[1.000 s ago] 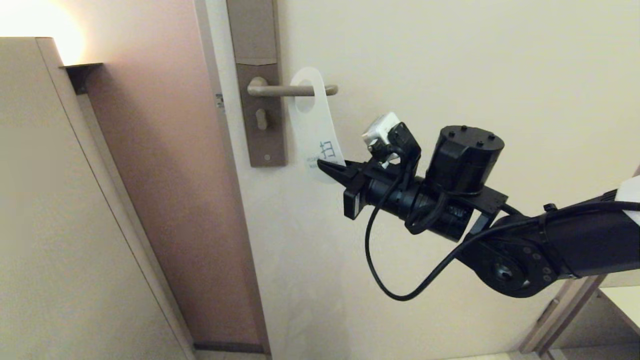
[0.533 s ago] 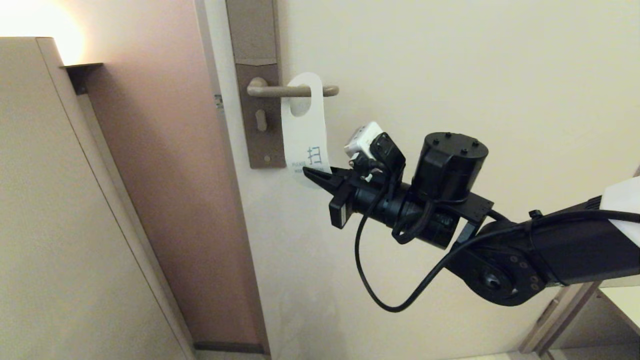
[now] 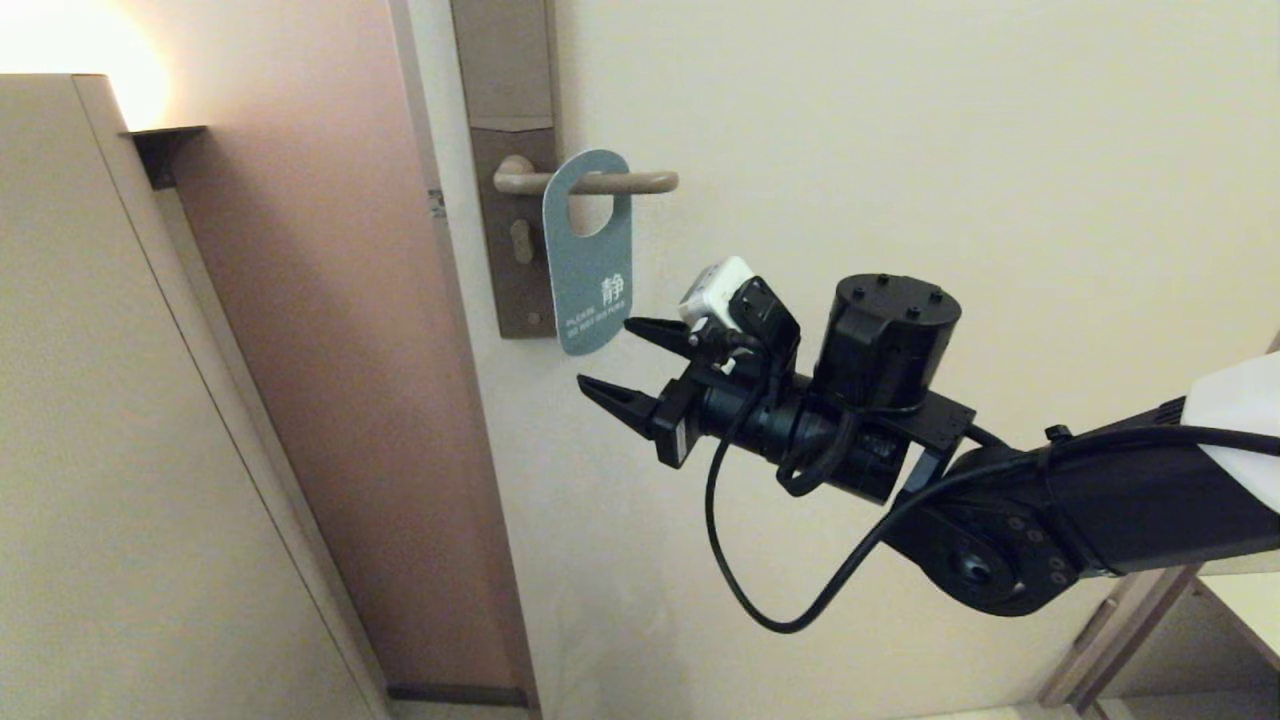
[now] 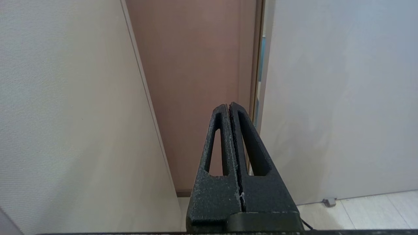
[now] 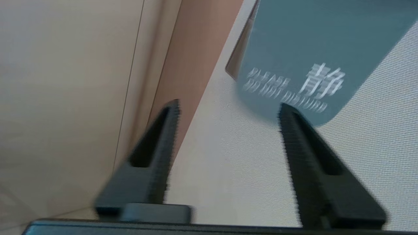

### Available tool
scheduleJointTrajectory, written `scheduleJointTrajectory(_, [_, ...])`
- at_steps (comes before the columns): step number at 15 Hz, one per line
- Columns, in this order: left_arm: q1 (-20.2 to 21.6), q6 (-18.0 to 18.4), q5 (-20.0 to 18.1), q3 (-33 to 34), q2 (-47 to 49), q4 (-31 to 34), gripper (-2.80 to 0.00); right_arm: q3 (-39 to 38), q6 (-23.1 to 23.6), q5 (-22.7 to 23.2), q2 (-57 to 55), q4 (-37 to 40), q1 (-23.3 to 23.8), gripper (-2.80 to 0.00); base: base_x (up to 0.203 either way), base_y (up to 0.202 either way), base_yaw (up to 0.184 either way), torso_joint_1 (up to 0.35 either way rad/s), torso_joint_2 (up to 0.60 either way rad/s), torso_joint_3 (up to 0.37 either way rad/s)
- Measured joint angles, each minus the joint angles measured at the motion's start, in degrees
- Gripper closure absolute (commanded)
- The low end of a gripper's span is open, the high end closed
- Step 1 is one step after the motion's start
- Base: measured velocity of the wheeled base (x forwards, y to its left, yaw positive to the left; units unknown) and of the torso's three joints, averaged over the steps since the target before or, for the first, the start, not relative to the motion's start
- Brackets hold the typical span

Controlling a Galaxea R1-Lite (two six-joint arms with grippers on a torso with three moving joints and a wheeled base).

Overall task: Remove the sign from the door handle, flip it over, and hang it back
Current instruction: Hang the sign back with the other side facing out

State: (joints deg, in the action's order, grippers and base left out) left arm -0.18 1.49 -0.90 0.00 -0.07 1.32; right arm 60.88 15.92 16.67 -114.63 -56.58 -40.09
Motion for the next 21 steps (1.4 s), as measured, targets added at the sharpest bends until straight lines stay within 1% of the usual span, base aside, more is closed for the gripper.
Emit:
scheduleJointTrajectory(3, [0.00, -0.01, -0.02, 0.00, 0.00, 0.00, 0.00, -0.02, -1.15, 0.00, -0.01, 0.13, 0.54, -2.80, 0.000, 0.000, 0.000, 0.000, 0.00, 0.000])
scheduleJointTrajectory(4, [0.00, -0.01, 0.02, 0.00, 0.00, 0.00, 0.00, 0.21, -2.52, 0.00, 0.20, 0.25, 0.84, -2.80, 0.000, 0.000, 0.000, 0.000, 0.00, 0.000])
scheduleJointTrajectory(6, [0.00, -0.01, 0.02, 0.00, 0.00, 0.00, 0.00, 0.86, -6.68, 0.08, 1.09, 0.67, 1.89, -2.80, 0.000, 0.000, 0.000, 0.000, 0.00, 0.000])
scheduleJointTrajectory(9, [0.00, -0.01, 0.01, 0.00, 0.00, 0.00, 0.00, 1.91, -13.82, 0.15, 3.29, 5.27, 4.06, -2.80, 0.000, 0.000, 0.000, 0.000, 0.00, 0.000])
scheduleJointTrajectory(10, [0.00, -0.01, 0.02, 0.00, 0.00, 0.00, 0.00, 1.99, -15.55, 0.16, 3.95, 5.78, 4.75, -2.80, 0.000, 0.000, 0.000, 0.000, 0.00, 0.000])
scheduleJointTrajectory(11, [0.00, 0.00, 0.02, 0.00, 0.00, 0.00, 0.00, 1.91, -16.63, 0.17, 4.58, 5.89, 5.17, -2.80, 0.000, 0.000, 0.000, 0.000, 0.00, 0.000])
scheduleJointTrajectory(13, [0.00, -0.01, 0.02, 0.00, 0.00, 0.00, 0.00, 1.61, -16.97, 0.28, 5.45, 6.41, 5.51, -2.80, 0.000, 0.000, 0.000, 0.000, 0.00, 0.000])
scheduleJointTrajectory(14, [0.00, 0.02, 0.05, 0.00, 0.00, 0.00, 0.00, 1.50, -16.96, 0.26, 5.69, 6.55, 5.58, 0.00, 0.000, 0.000, 0.000, 0.000, 0.00, 0.000])
scheduleJointTrajectory(21, [0.00, -0.01, 0.02, 0.00, 0.00, 0.00, 0.00, 0.72, -16.80, -0.22, 6.30, 6.55, 5.62, 0.00, 0.000, 0.000, 0.000, 0.000, 0.00, 0.000])
